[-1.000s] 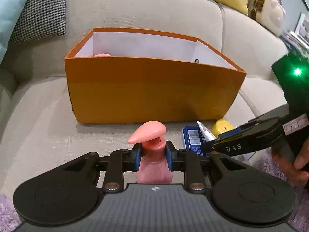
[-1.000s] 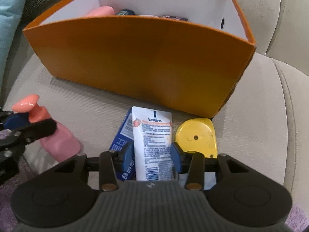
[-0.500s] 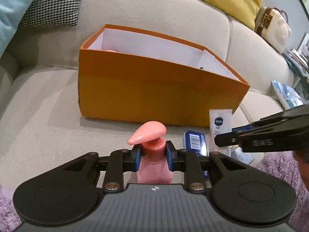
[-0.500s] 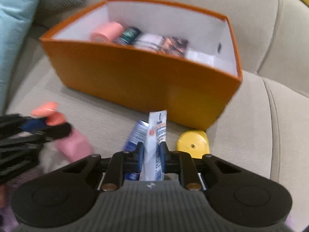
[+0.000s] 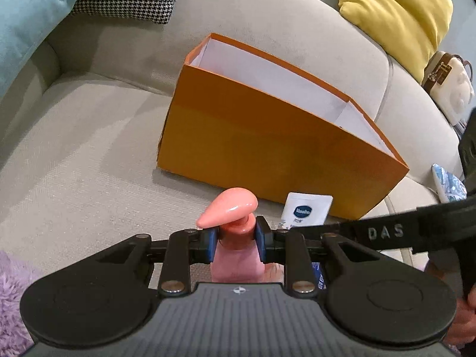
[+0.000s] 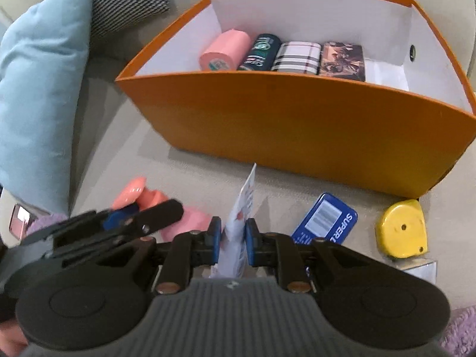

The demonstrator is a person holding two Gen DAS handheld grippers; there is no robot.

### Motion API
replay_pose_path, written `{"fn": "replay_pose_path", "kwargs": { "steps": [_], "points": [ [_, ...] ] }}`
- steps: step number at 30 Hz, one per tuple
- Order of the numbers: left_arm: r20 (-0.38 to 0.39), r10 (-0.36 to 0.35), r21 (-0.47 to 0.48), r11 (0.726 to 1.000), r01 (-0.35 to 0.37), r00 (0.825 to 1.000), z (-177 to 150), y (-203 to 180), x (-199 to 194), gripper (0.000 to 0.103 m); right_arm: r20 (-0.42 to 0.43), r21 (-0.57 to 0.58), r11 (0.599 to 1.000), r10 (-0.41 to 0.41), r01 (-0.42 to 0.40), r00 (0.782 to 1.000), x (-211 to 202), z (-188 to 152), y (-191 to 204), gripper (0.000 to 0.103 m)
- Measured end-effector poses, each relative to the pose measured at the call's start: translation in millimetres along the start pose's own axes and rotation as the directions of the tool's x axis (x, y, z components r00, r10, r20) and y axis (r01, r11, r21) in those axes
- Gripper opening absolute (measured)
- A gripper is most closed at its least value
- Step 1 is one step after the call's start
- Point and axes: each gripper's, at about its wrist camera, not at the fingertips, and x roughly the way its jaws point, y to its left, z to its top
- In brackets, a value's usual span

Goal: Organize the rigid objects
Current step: 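Lift the pump bottle and Vaseline tube and carry both over the orange box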

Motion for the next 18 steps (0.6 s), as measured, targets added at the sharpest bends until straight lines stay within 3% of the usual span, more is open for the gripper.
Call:
{"fn": "replay_pose_path", "kwargs": {
  "steps": [5, 11, 18],
  "points": [
    [-0.002, 0.0, 0.003, 1.0, 0.0, 1.0, 0.4, -1.8, 1.2, 0.03, -0.005, -0.01, 0.999, -0.042, 0.042, 0.999, 9.0, 4.0, -6.2, 0.023],
    [0.0, -0.002, -0.001, 1.0, 0.002, 1.0, 0.1, -0.5, 1.4, 0.03, -0.054, 0.019, 0.999, -0.031, 0.032, 0.998, 27.9, 3.4, -14.6, 0.029],
    [0.006, -0.013, -0.018, 1.0, 0.013, 1.0, 0.3, 2.9, 1.1, 0.03, -0.059, 0.063, 0.998, 0.003, 0.001, 0.998, 30.9, 0.2, -19.0, 0.025]
  ]
}}
